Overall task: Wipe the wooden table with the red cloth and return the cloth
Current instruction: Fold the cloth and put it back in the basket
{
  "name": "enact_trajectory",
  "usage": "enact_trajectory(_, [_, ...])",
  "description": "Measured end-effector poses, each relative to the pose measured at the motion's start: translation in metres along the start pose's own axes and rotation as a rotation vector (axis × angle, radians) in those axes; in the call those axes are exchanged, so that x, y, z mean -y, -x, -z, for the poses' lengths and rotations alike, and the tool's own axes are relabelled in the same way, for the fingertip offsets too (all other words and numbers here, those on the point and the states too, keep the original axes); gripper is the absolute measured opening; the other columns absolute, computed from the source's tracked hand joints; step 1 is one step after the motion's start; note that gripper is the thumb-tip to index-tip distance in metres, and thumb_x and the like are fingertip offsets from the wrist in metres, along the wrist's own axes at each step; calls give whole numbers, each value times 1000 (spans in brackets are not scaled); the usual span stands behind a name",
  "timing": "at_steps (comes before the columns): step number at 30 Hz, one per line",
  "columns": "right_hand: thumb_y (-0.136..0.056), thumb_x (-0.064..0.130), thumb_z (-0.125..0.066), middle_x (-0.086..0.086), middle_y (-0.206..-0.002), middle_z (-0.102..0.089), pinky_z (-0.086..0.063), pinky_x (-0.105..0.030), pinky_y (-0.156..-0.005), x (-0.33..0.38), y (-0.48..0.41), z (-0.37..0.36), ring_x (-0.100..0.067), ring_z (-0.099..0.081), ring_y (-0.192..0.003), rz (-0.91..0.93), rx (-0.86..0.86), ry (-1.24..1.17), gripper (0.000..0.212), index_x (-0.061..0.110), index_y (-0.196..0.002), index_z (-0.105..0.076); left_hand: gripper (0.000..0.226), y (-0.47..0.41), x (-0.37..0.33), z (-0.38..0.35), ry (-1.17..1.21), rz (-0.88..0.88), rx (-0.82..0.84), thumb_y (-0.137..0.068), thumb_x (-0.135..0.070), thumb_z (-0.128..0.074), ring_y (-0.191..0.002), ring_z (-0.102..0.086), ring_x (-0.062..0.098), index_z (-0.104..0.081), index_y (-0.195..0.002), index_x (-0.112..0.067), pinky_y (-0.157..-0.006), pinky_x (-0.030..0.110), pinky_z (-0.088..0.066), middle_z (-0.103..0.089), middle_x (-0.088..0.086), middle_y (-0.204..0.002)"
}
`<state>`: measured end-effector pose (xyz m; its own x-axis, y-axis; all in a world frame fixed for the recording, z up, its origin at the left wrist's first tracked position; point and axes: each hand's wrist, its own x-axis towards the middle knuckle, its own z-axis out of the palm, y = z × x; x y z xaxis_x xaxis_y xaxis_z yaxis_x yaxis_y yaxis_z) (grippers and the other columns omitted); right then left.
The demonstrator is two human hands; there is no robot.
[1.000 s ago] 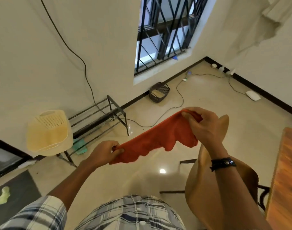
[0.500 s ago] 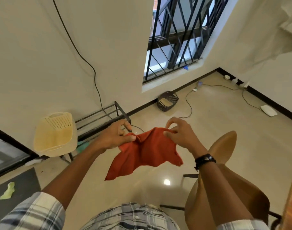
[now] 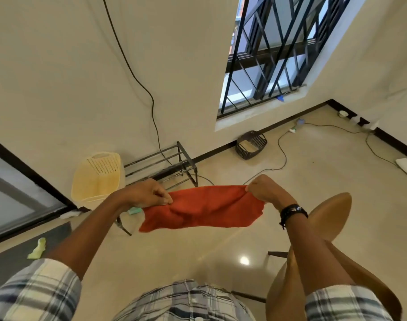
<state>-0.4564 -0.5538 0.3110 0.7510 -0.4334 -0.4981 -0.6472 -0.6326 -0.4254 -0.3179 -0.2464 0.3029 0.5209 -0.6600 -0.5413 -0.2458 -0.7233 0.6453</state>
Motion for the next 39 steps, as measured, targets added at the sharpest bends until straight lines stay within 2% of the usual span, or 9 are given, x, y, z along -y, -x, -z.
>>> enact_trajectory(4, [-97, 19, -57, 1, -112, -60, -46, -27, -83, 36, 21, -25, -15, -58, -100, 285, 8, -77, 20, 22, -116, -60, 17, 1, -21, -19, 219, 53, -54, -94, -20, -68, -108, -68, 18, -78, -108, -19, -96, 34, -57, -74, -1, -113])
enact_trajectory(6, [-94, 23, -63, 1, -112, -63, -50, -25, -80, 53, 32, -39, -15, -61, -98, 401, 18, -128, 31, 29, -122, -52, 17, 2, -33, -30, 283, 59, -72, -94, -17, -67, -103, -70, 17, -76, -108, -19, -87, 31, -60, -73, 1, -111])
enact_trajectory(13, [-86, 23, -74, 2, -104, -68, -59, -31, -81, 73, 48, -58, -13, -67, -93, 520, -27, -239, 32, 31, -111, -56, 19, 10, -56, -44, 496, 116, -160, -87, -10, -75, -91, -74, 19, -73, -106, -13, -77, 28, -62, -74, 9, -102])
enact_trajectory(18, [-89, 16, -65, 2, -93, -71, -60, -29, -73, 76, 54, -58, -13, -69, -80, 637, 39, -174, 40, 28, -123, -50, 20, 20, -61, -47, 667, 158, -271, -86, -2, -75, -79, -76, 18, -69, -102, -11, -62, 22, -60, -75, 13, -101])
enact_trajectory(21, [-88, 23, -66, -2, -104, -68, -60, -33, -79, 80, 58, -57, -19, -68, -89, 674, 86, -42, 53, 29, -133, -40, 21, 24, -62, -48, 731, 171, -306, -87, -1, -73, -79, -76, 16, -69, -106, -8, -60, 21, -59, -74, 13, -103])
enact_trajectory(27, [-82, 42, -75, 1, -117, -61, -48, -23, -82, 88, 67, -59, -13, -55, -95, 750, 82, 172, 76, 26, -143, -32, 17, 33, -66, -48, 773, 211, -425, -90, 0, -68, -72, -76, 18, -61, -99, -12, -59, 27, -61, -75, 13, -88])
enact_trajectory(34, [-98, 22, -54, -7, -109, -63, -57, -39, -85, 98, 60, -73, -24, -64, -95, 818, 40, 204, 46, 25, -139, -34, 12, 43, -67, -49, 647, 210, -494, -96, -10, -60, -79, -76, 20, -64, -88, -18, -72, 31, -61, -77, 8, -83])
enact_trajectory(36, [-99, 16, -52, -6, -107, -64, -57, -37, -81, 101, 55, -67, -22, -64, -92, 812, 57, 158, 43, 26, -137, -37, 10, 44, -56, -47, 607, 185, -482, -99, -13, -55, -80, -75, 18, -64, -96, -16, -76, 32, -60, -78, 5, -79])
enact_trajectory(39, [-98, 12, -54, 1, -90, -66, -57, -27, -68, 104, 49, -56, -10, -63, -74, 873, 81, 38, 37, 31, -127, -42, 17, 51, -33, -45, 414, 93, -355, -93, -3, -55, -78, -68, 8, -66, -97, -16, -68, 18, -52, -72, -2, -81])
